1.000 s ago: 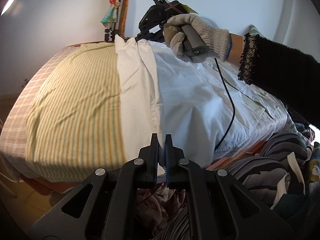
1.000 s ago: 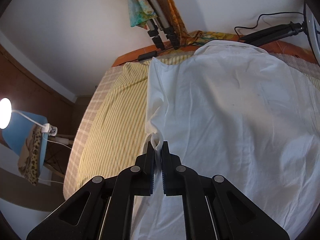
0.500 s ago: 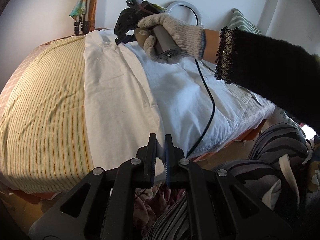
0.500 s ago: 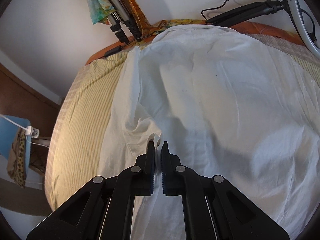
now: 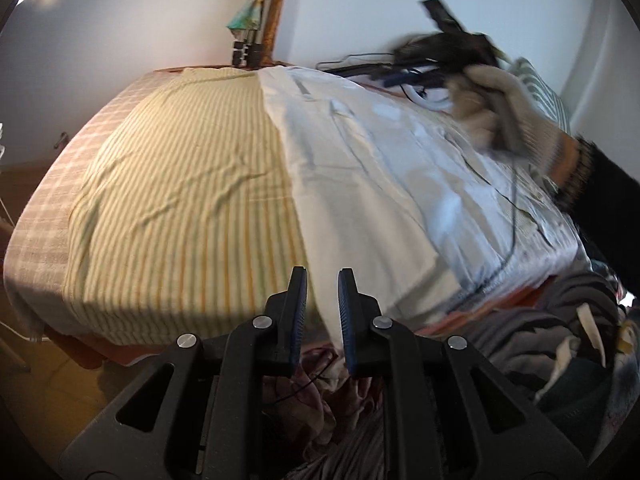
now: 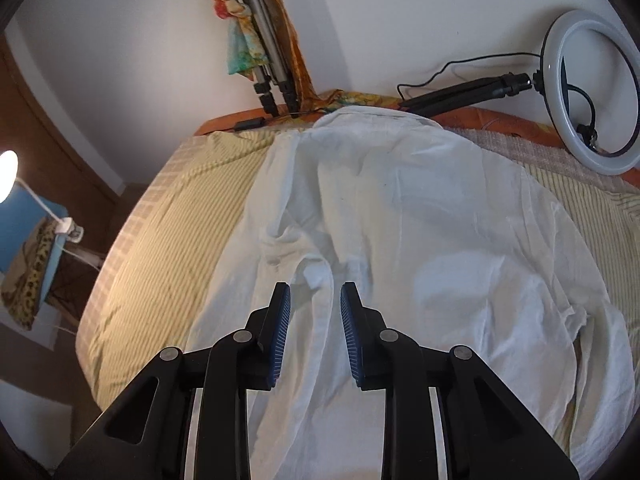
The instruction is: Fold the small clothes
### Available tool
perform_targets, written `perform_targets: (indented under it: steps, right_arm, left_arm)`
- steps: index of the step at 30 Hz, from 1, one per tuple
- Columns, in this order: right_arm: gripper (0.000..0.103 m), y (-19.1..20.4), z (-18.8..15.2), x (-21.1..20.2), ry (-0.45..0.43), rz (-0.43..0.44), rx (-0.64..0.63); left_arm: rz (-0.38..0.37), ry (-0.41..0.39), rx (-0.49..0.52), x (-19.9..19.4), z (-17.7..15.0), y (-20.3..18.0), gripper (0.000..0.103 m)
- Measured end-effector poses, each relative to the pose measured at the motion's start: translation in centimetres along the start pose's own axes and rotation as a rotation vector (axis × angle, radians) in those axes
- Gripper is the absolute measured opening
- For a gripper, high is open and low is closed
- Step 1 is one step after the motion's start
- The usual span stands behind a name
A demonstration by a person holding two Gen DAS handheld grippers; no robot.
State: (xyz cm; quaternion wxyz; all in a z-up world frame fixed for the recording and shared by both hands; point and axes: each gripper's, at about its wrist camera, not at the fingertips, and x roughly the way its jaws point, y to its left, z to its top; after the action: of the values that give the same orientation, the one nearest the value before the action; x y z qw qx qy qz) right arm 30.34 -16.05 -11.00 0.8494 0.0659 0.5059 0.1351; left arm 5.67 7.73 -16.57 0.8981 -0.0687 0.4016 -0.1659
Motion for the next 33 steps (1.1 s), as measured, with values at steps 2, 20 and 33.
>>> perform_targets:
  steps: [2, 20, 33]
  right_arm:
    - [0.024, -0.2, -1.2, -1.9, -0.017, 0.003, -0.003]
    - [0.039, -9.7, -16.4, -11.1, 0.054, -0.172, 0.117]
    - [0.046, -13.5, -24.3, -11.7, 0.104, -0.02, 0.274]
  left_arm:
    - [0.01, -0.016, 0.019, 0.2, 0.5, -0.1, 0.014]
    - [0.024, 0.041, 0.029, 4.5, 0.7, -1.4, 0.014]
    - [-0.037, 0.132, -0.087, 6.1, -0.2, -0.1, 0.013]
